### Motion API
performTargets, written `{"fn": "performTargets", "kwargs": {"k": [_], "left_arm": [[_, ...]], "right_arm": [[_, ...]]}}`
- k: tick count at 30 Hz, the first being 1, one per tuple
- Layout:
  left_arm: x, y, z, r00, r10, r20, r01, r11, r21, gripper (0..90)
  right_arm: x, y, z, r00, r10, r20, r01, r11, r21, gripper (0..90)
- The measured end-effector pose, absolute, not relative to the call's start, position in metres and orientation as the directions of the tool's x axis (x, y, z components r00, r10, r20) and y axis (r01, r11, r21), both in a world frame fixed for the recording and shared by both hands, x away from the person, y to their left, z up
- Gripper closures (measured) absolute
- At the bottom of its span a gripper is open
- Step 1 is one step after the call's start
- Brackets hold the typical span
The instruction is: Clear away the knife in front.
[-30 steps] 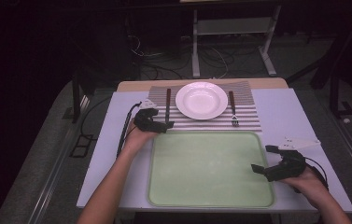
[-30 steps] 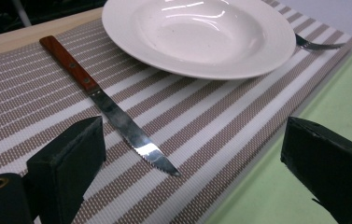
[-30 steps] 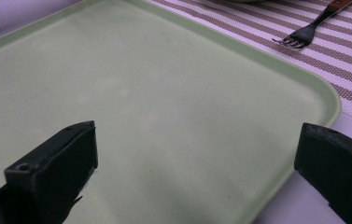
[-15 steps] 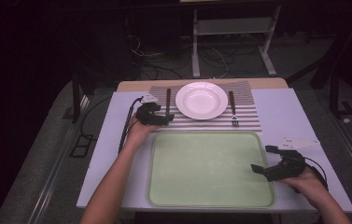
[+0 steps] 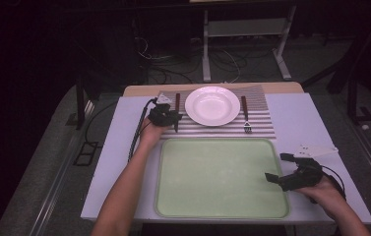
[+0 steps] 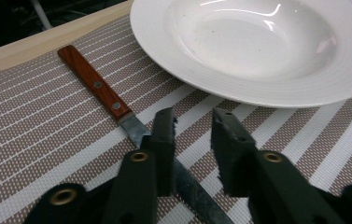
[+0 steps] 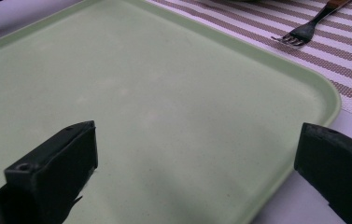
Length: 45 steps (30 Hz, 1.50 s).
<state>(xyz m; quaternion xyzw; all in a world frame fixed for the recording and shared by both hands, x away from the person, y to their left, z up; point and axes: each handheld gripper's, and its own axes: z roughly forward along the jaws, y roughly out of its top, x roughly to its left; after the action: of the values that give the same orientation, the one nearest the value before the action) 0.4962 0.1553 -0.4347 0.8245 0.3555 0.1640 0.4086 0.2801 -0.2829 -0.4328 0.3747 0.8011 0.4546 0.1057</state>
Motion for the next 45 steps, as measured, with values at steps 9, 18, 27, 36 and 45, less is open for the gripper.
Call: {"fn": "performTargets", "kwargs": {"k": [9, 18, 27, 36, 45], "left_arm": [[0.510, 0.151, -0.434, 0.689, 0.725, -0.027, 0.481, -0.428, 0.765, 89.3], [0.519, 0.144, -0.445, 0.681, 0.732, -0.020, 0.520, -0.465, 0.717, 89.4], [0.520, 0.143, -0.448, 0.685, 0.728, -0.028, 0.532, -0.474, 0.701, 89.4], [0.520, 0.148, -0.448, 0.676, 0.736, -0.032, 0.545, -0.470, 0.695, 89.3], [0.520, 0.152, -0.447, 0.667, 0.744, -0.035, 0.555, -0.465, 0.690, 89.4]], "right_arm": [[0.280, -0.284, -0.433, -0.696, 0.696, 0.175, 0.505, 0.302, 0.808, 0.0], [0.280, -0.286, -0.433, -0.695, 0.696, 0.179, 0.506, 0.297, 0.810, 0.0], [0.280, -0.286, -0.433, -0.694, 0.697, 0.179, 0.506, 0.295, 0.810, 0.0], [0.280, -0.286, -0.433, -0.692, 0.699, 0.180, 0.507, 0.294, 0.810, 0.0], [0.280, -0.286, -0.433, -0.692, 0.700, 0.180, 0.508, 0.295, 0.809, 0.0]]}}
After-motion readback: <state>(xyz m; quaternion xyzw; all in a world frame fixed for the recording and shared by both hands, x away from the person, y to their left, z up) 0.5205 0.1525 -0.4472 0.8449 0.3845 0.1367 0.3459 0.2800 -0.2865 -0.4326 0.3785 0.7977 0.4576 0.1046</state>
